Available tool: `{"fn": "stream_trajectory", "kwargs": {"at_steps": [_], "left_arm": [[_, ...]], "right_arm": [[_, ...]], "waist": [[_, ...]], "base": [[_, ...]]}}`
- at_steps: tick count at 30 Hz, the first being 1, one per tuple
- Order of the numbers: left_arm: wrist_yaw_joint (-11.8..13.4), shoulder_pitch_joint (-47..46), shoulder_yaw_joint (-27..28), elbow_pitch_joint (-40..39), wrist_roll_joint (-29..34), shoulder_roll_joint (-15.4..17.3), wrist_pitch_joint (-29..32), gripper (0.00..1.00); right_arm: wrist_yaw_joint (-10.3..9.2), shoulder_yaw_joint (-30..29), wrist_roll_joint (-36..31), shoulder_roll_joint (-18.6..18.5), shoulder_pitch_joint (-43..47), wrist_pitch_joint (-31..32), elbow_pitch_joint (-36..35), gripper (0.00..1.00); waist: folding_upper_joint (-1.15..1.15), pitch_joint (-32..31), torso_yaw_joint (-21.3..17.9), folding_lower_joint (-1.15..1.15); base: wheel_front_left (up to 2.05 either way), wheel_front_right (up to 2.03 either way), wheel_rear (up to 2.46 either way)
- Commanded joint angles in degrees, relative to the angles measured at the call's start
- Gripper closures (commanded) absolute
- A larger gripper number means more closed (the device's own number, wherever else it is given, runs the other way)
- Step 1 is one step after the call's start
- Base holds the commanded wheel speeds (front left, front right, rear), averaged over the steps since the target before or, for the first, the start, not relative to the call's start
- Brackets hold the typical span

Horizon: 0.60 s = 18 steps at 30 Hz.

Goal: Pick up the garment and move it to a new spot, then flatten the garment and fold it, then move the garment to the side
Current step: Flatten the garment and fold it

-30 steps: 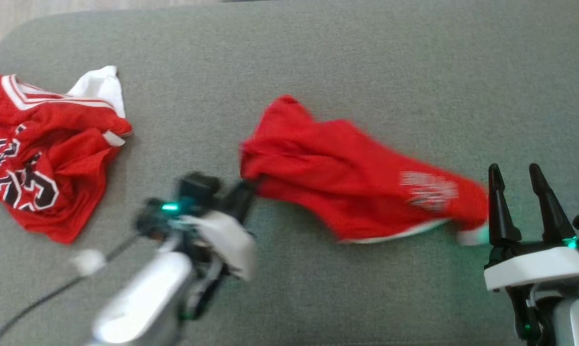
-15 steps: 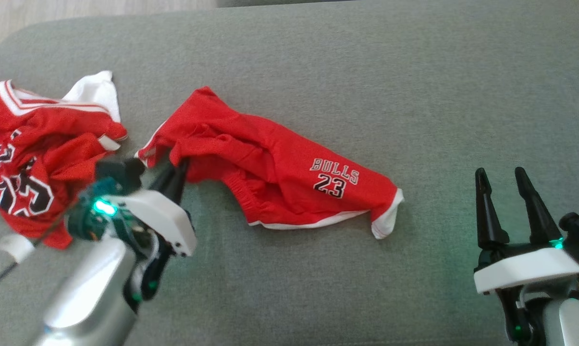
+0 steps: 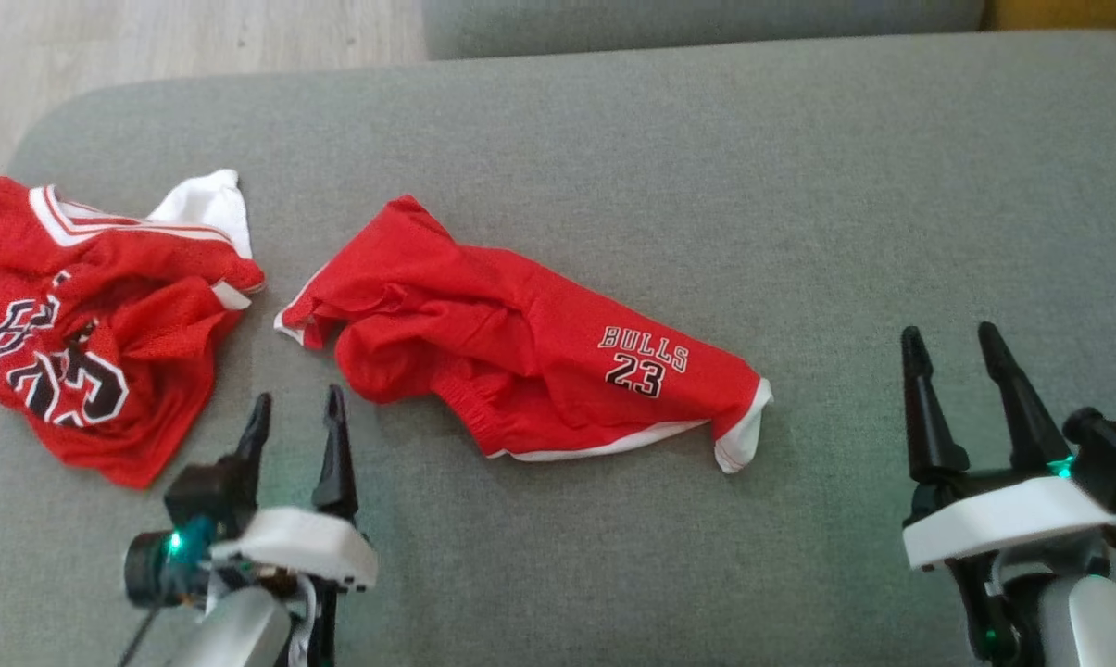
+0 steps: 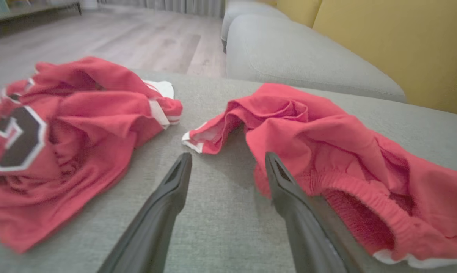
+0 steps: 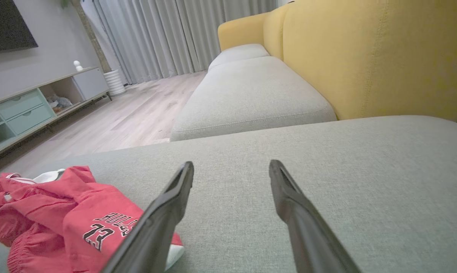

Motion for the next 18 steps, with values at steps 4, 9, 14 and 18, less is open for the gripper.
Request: {"fn": "stream_trajectory", "kwargs": {"at_steps": [4,9,14,18], "left_arm": [[3.53,-0.15,3.68,-6.13,6.45,2.53,-3.98,0.0],[4.97,0.98,4.15,-12.38,13.57,4.43,-4.39,0.0],[4.88,2.31,3.44,-13.91,15.24,6.18,-3.94,0.0],[4.45,2.54,3.15,-13.77,14.8,6.59,-3.12,0.0]], "right_arm": [[-0.04,2.32,-0.81,-0.32,-0.51,0.61,-3.32,0.0],[-0.04,2.4,-2.17,-0.32,0.67,1.55,-4.65,0.0],[-0.04,2.33,-3.12,-0.32,1.73,2.53,-5.87,0.0],[-0.04,2.44,-3.15,-0.32,1.93,3.04,-6.1,0.0]], "waist": [[0.0,-1.19,0.92,0.0],[0.0,-1.98,1.63,0.0],[0.0,-2.16,1.8,0.0],[0.0,-2.23,1.65,0.0]], "base": [[0.0,0.0,0.0],[0.0,0.0,0.0],[0.0,0.0,0.0],[0.0,0.0,0.0]]}}
